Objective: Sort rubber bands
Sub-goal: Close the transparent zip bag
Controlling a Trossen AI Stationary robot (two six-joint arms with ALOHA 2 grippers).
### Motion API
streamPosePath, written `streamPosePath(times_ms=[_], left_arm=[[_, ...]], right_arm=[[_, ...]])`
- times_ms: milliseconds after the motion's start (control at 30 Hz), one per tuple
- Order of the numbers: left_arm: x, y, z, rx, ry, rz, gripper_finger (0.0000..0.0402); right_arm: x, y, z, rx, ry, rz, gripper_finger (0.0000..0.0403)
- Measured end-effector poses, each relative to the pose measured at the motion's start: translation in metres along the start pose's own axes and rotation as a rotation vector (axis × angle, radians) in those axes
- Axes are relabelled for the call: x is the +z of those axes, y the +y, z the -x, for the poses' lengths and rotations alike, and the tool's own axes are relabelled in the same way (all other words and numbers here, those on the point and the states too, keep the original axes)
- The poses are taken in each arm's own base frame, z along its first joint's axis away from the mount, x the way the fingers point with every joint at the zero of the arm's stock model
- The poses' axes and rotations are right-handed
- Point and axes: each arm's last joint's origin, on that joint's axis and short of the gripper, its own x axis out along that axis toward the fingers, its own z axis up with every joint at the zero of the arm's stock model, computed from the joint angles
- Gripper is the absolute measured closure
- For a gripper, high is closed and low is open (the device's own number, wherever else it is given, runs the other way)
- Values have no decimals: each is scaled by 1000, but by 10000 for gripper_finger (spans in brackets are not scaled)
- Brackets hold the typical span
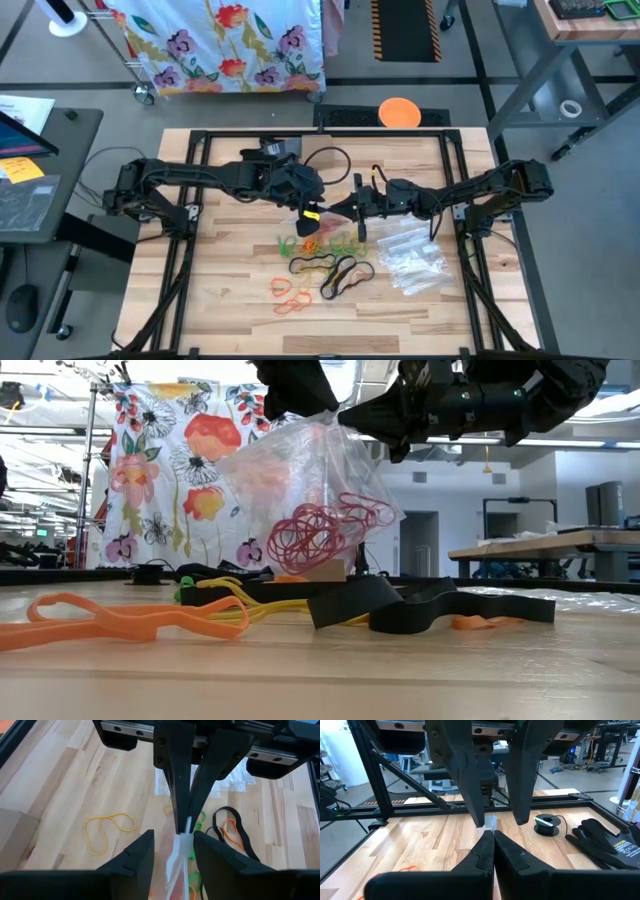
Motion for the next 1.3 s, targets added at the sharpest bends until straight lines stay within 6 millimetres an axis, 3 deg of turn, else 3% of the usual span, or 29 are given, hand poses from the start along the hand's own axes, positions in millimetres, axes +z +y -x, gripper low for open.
streamPosePath(times_ms=[200, 500, 967, 1300], left_arm=[[-1, 0, 0, 4, 7, -1, 294], [-1, 0, 0, -17, 12, -37, 391], [-1, -1, 0, -24, 14, -65, 396], [1, -1, 0, -12, -9, -126, 339]], right_arm=[[0, 0, 0, 0, 0, 0, 403], [0, 0, 0, 0, 3, -1, 403], [0, 0, 0, 0, 2, 0, 403], [1, 0, 0, 2, -5, 0, 403]])
